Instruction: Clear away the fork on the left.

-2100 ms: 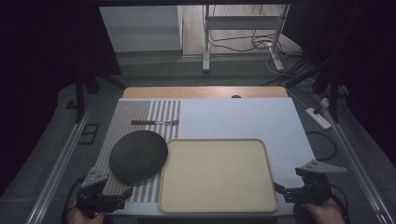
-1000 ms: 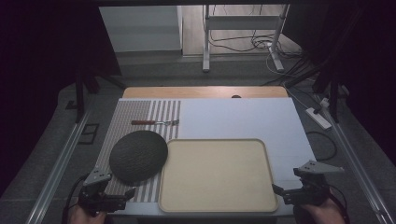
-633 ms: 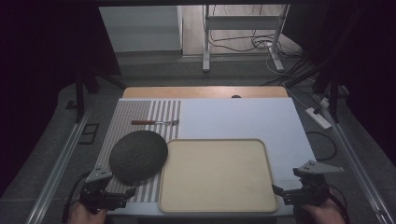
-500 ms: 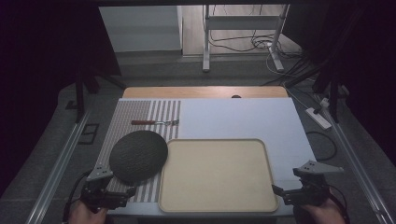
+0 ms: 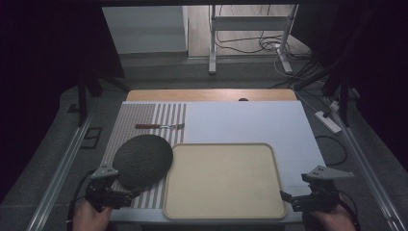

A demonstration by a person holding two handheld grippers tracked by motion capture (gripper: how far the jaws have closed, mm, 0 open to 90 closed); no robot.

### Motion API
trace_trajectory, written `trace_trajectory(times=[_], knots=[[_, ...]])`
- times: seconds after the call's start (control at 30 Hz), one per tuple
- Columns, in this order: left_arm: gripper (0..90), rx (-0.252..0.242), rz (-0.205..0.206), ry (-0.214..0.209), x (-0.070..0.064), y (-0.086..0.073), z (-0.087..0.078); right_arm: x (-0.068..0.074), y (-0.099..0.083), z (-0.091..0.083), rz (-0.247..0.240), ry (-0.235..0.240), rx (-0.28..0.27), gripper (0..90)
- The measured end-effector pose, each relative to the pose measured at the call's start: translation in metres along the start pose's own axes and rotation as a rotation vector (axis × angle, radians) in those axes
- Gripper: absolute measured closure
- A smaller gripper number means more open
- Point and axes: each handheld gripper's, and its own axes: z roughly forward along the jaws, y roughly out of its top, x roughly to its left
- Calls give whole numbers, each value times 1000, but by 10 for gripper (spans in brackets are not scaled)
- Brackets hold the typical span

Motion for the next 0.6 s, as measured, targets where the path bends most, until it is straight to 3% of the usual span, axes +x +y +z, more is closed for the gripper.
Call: trace_trajectory(times=[0.6], knots=[[0, -6, 10, -40, 17, 18, 16, 0, 0, 1, -4, 2, 9, 0]])
